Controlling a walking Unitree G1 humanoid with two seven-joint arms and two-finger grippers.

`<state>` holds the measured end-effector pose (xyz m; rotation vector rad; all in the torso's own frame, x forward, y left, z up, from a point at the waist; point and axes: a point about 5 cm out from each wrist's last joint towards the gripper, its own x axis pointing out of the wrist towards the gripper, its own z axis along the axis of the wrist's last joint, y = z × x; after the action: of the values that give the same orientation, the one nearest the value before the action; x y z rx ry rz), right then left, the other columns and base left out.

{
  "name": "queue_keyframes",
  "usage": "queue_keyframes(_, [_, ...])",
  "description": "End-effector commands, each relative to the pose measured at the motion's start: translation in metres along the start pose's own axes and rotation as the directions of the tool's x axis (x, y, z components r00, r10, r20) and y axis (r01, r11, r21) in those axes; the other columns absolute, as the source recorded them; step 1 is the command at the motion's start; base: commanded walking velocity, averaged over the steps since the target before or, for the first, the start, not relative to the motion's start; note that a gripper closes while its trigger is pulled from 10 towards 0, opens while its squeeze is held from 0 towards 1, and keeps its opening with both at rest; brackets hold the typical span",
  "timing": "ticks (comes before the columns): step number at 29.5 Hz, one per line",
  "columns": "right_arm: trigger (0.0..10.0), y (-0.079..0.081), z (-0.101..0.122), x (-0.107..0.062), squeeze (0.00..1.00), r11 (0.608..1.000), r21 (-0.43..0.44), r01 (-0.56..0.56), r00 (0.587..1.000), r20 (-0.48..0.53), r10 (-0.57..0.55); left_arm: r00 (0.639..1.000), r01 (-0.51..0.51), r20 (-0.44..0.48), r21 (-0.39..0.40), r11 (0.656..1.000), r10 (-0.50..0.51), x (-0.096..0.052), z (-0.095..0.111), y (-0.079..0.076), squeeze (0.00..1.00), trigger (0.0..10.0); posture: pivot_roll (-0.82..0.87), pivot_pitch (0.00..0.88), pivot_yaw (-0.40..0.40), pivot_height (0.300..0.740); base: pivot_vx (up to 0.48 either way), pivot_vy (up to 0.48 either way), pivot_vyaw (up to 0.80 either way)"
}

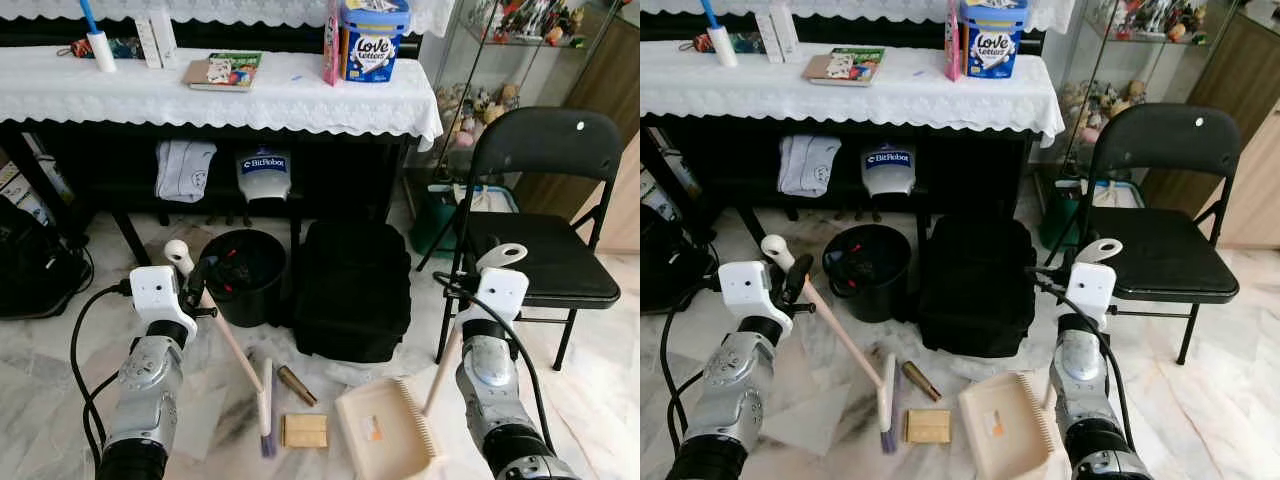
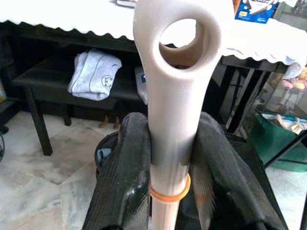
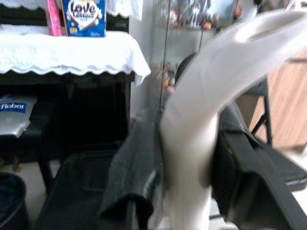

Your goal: Sweep floor

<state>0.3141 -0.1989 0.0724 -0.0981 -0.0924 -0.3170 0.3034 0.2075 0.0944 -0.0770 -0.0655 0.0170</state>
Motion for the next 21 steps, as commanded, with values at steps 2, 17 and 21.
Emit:
queue_keyframes(2, [10.0, -0.01, 0.001, 0.002, 0.0, 0.998, -0.015, 0.055, 0.998, 0.01, -0.055, 0.999, 0.007, 0.038, 0.014, 1.0, -0.008, 0.002, 0.009, 0.0, 0.0, 10.0, 0.02, 0.0, -0.018, 0.74, 0.0, 0.0, 0.0])
queue_keyframes(17, [10.0, -0.017, -0.008, -0.002, 0.0, 0.993, -0.058, 0.103, 0.994, -0.022, -0.104, 1.0, -0.001, 0.005, 0.017, 1.0, 0.001, 0.0, 0.003, 0.003, 0.0, 10.0, 0.03, 0.0, -0.012, 0.74, 0.0, 0.0, 0.0])
queue_keyframes(21, [10.0, -0.021, -0.011, -0.002, 0.0, 0.989, -0.085, 0.119, 0.992, -0.036, -0.122, 1.0, 0.002, 0.002, 0.012, 1.0, -0.002, -0.001, 0.002, 0.001, 0.0, 10.0, 0.03, 0.0, -0.012, 0.74, 0.0, 0.0, 0.0])
